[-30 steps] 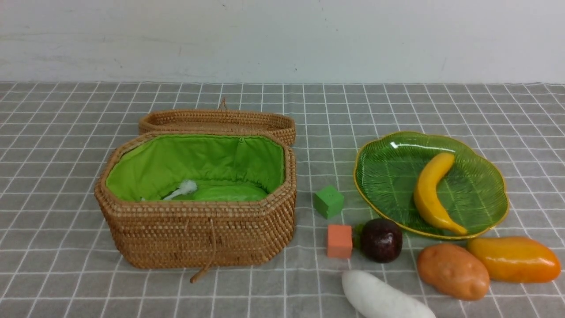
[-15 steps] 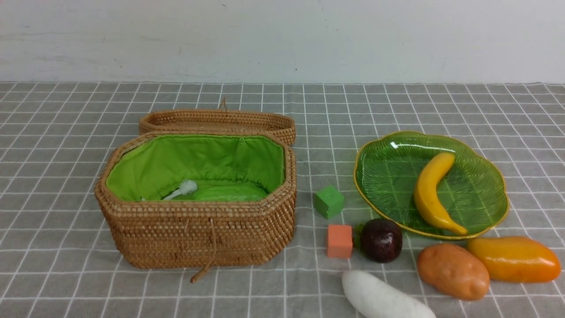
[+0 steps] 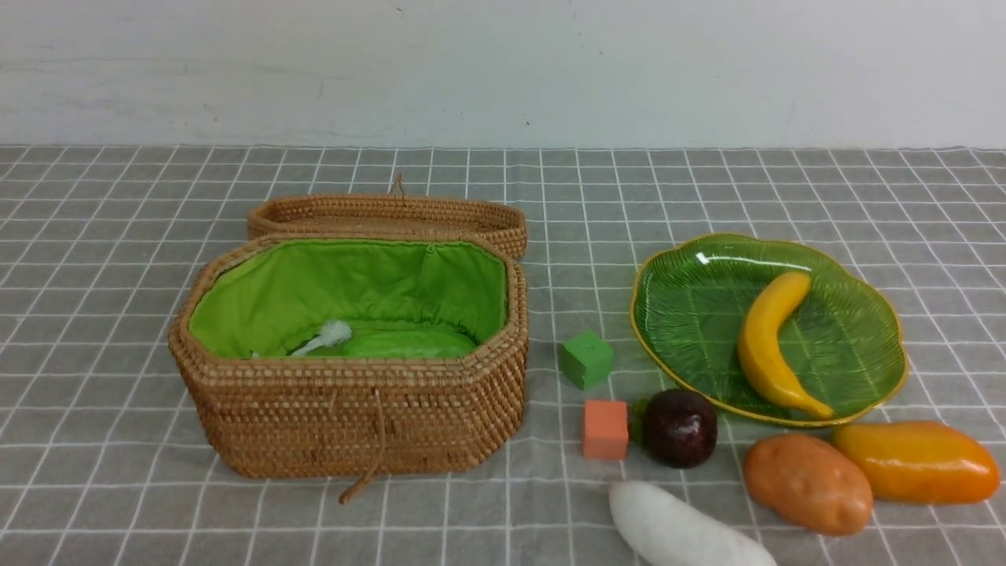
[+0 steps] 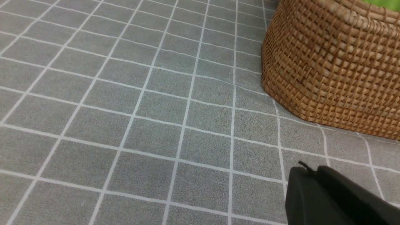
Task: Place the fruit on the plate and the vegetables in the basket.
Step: Use the right arm to grab a potato and put it into the left basket
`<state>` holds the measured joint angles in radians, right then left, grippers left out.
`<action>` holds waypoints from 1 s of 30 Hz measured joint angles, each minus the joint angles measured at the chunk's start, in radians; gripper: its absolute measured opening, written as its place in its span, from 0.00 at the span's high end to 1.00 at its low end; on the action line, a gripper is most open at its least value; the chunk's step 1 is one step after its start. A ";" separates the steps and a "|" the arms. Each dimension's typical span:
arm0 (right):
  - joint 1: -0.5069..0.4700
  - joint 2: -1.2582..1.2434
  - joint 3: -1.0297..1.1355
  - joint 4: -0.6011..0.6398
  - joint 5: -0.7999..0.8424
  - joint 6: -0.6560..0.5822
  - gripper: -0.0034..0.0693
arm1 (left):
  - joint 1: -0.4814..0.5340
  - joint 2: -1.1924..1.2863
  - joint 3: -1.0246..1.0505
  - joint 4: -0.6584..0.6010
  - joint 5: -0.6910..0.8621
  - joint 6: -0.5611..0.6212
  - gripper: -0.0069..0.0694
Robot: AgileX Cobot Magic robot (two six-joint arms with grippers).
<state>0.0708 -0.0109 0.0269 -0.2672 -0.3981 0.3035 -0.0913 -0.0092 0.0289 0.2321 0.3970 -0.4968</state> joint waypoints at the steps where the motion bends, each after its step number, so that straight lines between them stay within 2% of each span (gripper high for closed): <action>1: 0.000 0.000 0.000 -0.001 -0.038 0.005 0.62 | 0.000 0.000 0.000 0.000 0.000 0.000 0.86; 3: 0.000 0.000 -0.007 -0.004 -0.126 0.069 0.62 | 0.000 0.000 0.000 0.000 0.000 0.000 0.86; 4: 0.000 0.000 -0.010 -0.005 -0.129 0.085 0.62 | 0.000 0.000 0.000 0.000 0.000 0.000 0.86; 6: 0.000 0.000 -0.090 -0.007 -0.101 0.213 0.62 | 0.000 0.000 0.000 0.000 0.000 0.000 0.86; 7: 0.000 0.000 -0.099 -0.007 -0.094 0.213 0.62 | 0.000 0.000 0.000 0.000 0.000 0.000 0.86; 8: 0.000 0.003 -0.210 -0.007 0.011 0.311 0.62 | 0.000 0.000 0.000 0.000 0.000 0.000 0.86; 9: 0.000 0.004 -0.222 -0.007 0.024 0.328 0.62 | 0.000 0.000 0.000 0.000 0.000 0.000 0.86; 10: 0.000 0.025 -0.311 -0.005 0.139 0.379 0.62 | 0.000 0.000 0.000 0.000 0.000 0.000 0.86; 12: 0.000 0.051 -0.376 -0.004 0.218 0.407 0.62 | 0.000 0.000 0.000 0.000 0.000 0.000 0.86; 14: 0.000 0.164 -0.553 -0.004 0.465 0.441 0.62 | 0.000 0.000 0.000 0.000 0.000 0.000 0.86; 15: 0.000 0.173 -0.564 -0.004 0.484 0.441 0.62 | 0.000 0.000 0.000 0.000 0.000 0.000 0.86; 17: 0.000 0.255 -0.642 -0.003 0.675 0.438 0.62 | 0.000 0.000 0.000 0.000 0.000 0.000 0.85; 20: 0.000 0.434 -0.713 0.000 0.998 0.351 0.62 | 0.000 0.000 0.000 0.000 0.000 0.000 0.84; 23: 0.000 0.502 -0.714 0.004 1.097 0.297 0.62 | 0.000 0.000 0.000 0.000 0.000 0.000 0.84; 25: 0.000 0.590 -0.714 0.050 1.150 0.256 0.62 | 0.000 0.000 0.000 0.000 0.000 0.000 0.84; 28: 0.000 0.663 -0.714 0.166 1.170 0.183 0.62 | 0.000 0.000 0.000 0.000 0.000 0.000 0.84; 30: 0.000 0.734 -0.714 0.305 1.208 0.041 0.62 | 0.000 0.000 0.000 0.000 0.000 0.000 0.84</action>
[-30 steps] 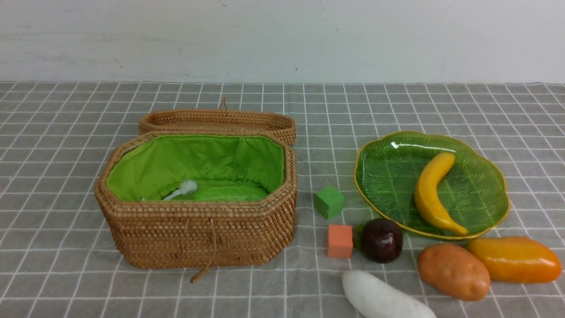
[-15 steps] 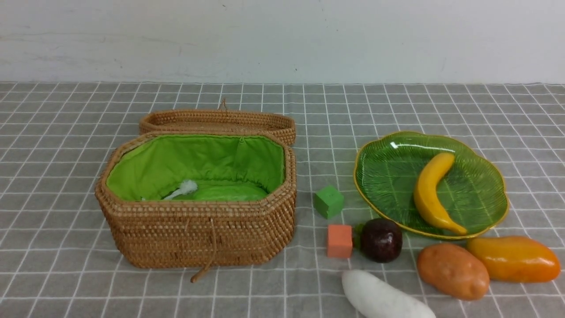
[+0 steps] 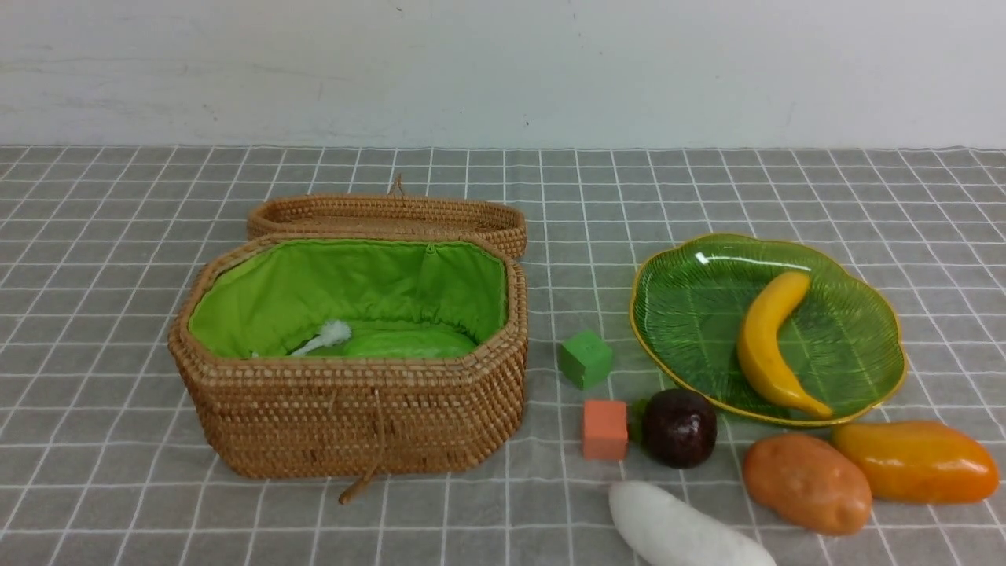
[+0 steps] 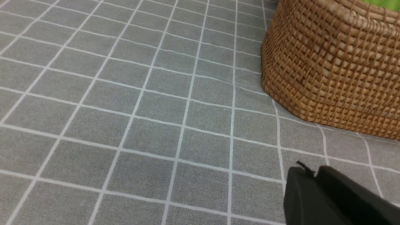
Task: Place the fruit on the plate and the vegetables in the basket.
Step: Use the right arm to grab a potato and put it into the left basket
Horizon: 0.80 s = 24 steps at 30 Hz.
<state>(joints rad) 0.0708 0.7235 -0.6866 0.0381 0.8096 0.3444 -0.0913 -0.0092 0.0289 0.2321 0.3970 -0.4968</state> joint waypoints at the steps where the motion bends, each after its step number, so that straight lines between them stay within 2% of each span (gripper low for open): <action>1: 0.000 0.032 0.000 0.059 0.016 -0.091 0.62 | 0.000 0.000 0.000 0.000 0.000 0.000 0.84; 5: 0.000 0.197 0.000 0.324 0.032 -0.444 0.60 | 0.000 0.000 0.000 0.000 0.000 0.000 0.84; 8: 0.000 0.309 -0.009 0.460 0.003 -0.618 0.52 | 0.000 0.000 0.000 0.000 0.000 0.000 0.83; 10: 0.000 0.368 -0.026 0.482 -0.007 -0.670 0.45 | 0.000 0.000 0.000 0.000 0.000 0.000 0.83; 12: 0.000 0.429 -0.051 0.473 -0.009 -0.710 0.34 | 0.000 0.000 0.000 0.000 0.000 0.000 0.83; 15: 0.000 0.514 -0.098 0.416 -0.016 -0.728 0.15 | 0.000 0.000 0.000 0.000 0.000 0.000 0.83; 17: 0.000 0.535 -0.112 0.393 -0.024 -0.733 0.10 | 0.000 0.000 0.000 0.000 0.000 0.000 0.83; 18: 0.001 0.574 -0.137 0.358 -0.058 -0.735 0.04 | 0.000 0.000 0.000 0.000 0.000 0.000 0.83; 24: 0.046 0.687 -0.184 0.327 -0.099 -0.737 0.04 | 0.000 0.000 0.000 0.000 -0.001 0.000 0.82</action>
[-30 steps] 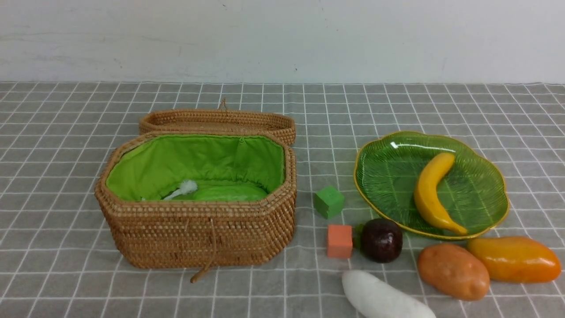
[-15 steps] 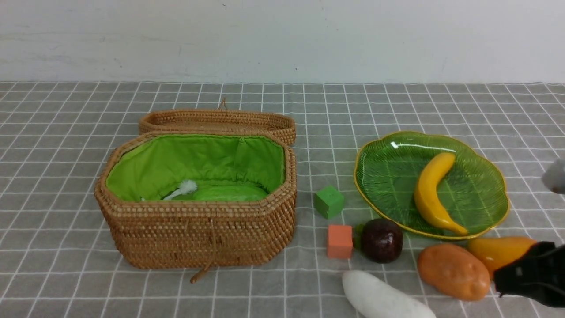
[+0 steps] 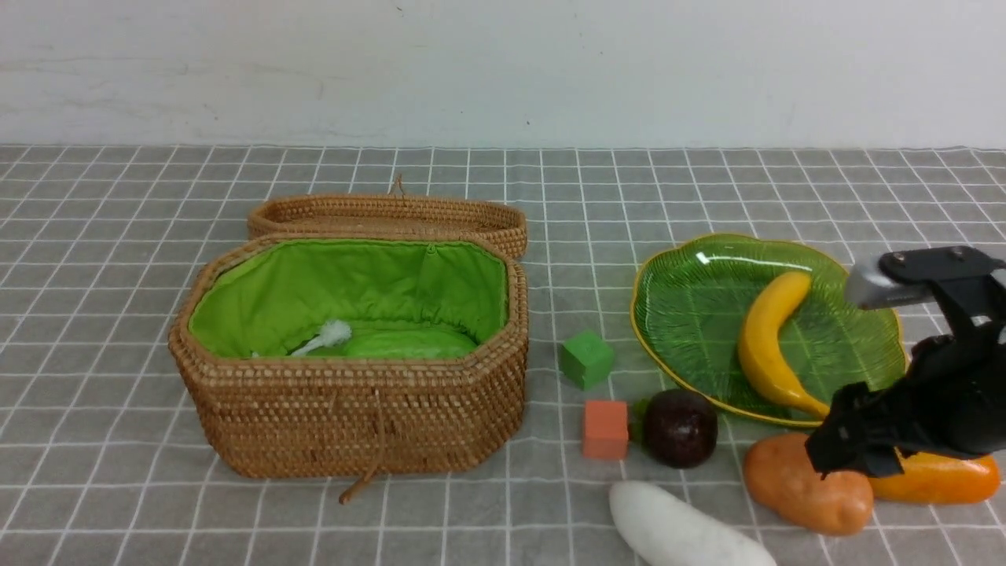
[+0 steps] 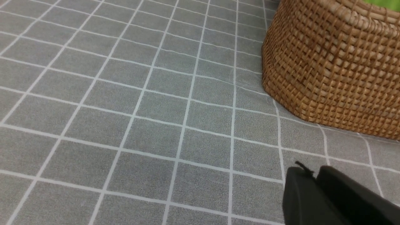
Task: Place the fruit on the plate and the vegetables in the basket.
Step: Use the right arm to grab a potato and put it into the left basket
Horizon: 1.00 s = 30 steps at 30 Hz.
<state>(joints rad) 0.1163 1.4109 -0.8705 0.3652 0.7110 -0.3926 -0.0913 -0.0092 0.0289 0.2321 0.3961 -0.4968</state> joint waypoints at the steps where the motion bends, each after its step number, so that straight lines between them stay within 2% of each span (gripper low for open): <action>1: 0.019 0.028 -0.004 -0.014 -0.009 -0.006 0.04 | 0.000 0.000 0.000 0.000 0.000 0.000 0.82; 9: 0.077 0.165 -0.012 -0.139 -0.102 -0.008 0.09 | 0.000 0.000 0.000 0.000 0.000 0.000 0.82; 13: 0.079 0.199 -0.023 -0.141 -0.120 -0.008 0.15 | 0.000 0.000 0.000 0.000 0.000 0.000 0.82; 20: 0.080 0.196 -0.024 -0.135 -0.110 -0.009 0.15 | 0.000 0.000 0.000 0.000 0.000 0.000 0.81; 26: 0.082 0.173 -0.035 -0.104 -0.014 -0.008 0.15 | 0.000 0.000 0.000 0.000 0.000 0.000 0.80; 30: 0.083 0.126 -0.128 -0.061 0.122 -0.008 0.15 | 0.000 0.000 0.000 0.000 0.000 0.000 0.80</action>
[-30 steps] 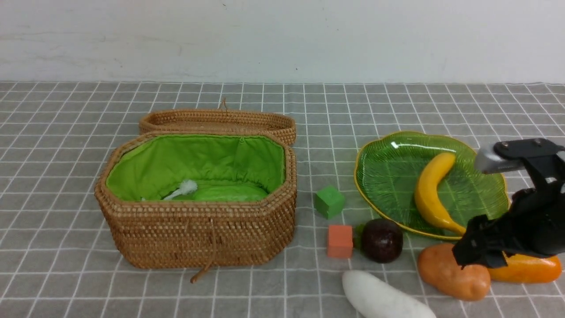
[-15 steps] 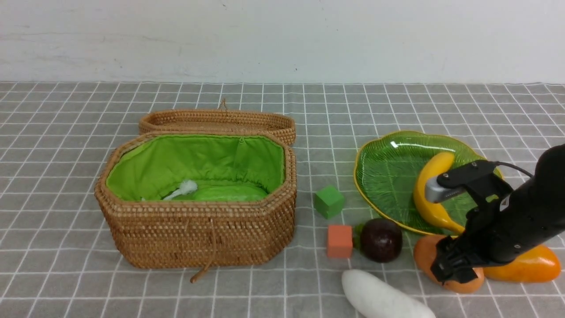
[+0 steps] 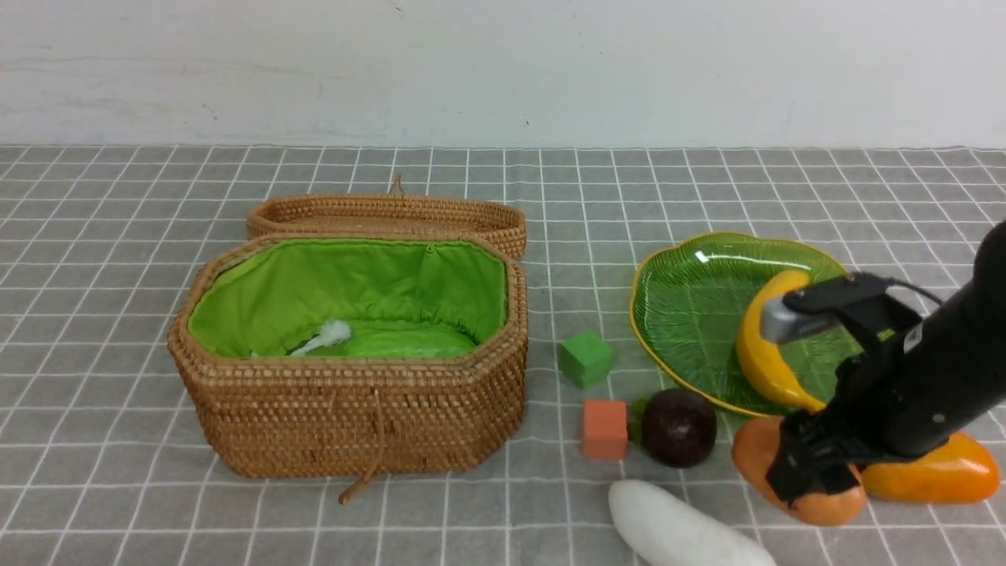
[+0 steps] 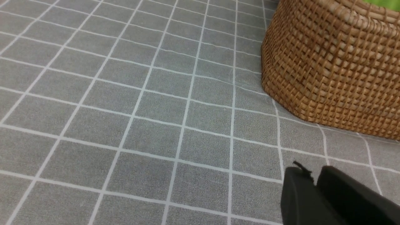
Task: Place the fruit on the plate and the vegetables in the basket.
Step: Use the right arm to grab a potato and put it into the left basket
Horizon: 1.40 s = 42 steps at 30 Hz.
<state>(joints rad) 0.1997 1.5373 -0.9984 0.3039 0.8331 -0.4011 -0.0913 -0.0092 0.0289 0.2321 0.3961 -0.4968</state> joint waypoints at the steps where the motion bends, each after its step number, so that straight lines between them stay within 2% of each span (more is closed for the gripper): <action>1: 0.000 -0.012 -0.035 0.018 0.034 -0.006 0.15 | 0.000 0.000 0.000 0.000 0.000 0.000 0.80; 4: 0.000 -0.035 -0.135 0.086 0.104 -0.032 0.15 | 0.000 0.000 0.000 0.000 0.000 0.000 0.80; 7: 0.021 -0.042 -0.268 0.248 0.118 -0.113 0.15 | 0.000 0.000 0.000 0.000 0.000 0.000 0.79; 11: 0.107 -0.022 -0.360 0.453 0.038 -0.275 0.15 | 0.000 0.000 0.000 0.000 0.000 0.000 0.79; 13: 0.209 0.035 -0.429 0.624 -0.056 -0.439 0.15 | 0.000 0.000 0.000 0.000 0.000 0.000 0.79; 17: 0.328 0.154 -0.475 0.770 -0.201 -0.592 0.15 | 0.000 0.000 0.000 0.000 0.000 0.000 0.79; 22: 0.394 0.297 -0.481 0.826 -0.390 -0.623 0.15 | 0.000 0.000 0.000 0.000 0.000 0.000 0.79; 26: 0.405 0.368 -0.481 0.836 -0.458 -0.587 0.15 | 0.000 0.000 0.000 0.000 0.000 0.000 0.78; 31: 0.405 0.376 -0.481 0.838 -0.472 -0.549 0.14 | 0.000 0.000 0.000 0.000 0.000 0.000 0.77; 37: 0.405 0.371 -0.481 0.832 -0.435 -0.542 0.02 | 0.000 0.000 0.000 0.000 0.000 0.000 0.77; 40: 0.405 0.357 -0.481 0.818 -0.398 -0.541 0.03 | 0.000 0.000 0.000 0.000 0.000 0.000 0.77; 42: 0.394 0.317 -0.481 0.761 -0.310 -0.539 0.07 | 0.000 0.000 0.000 0.000 0.000 0.000 0.77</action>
<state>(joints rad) 0.5941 1.8543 -1.4796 1.0651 0.5229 -0.9405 -0.0913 -0.0092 0.0289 0.2321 0.3961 -0.4968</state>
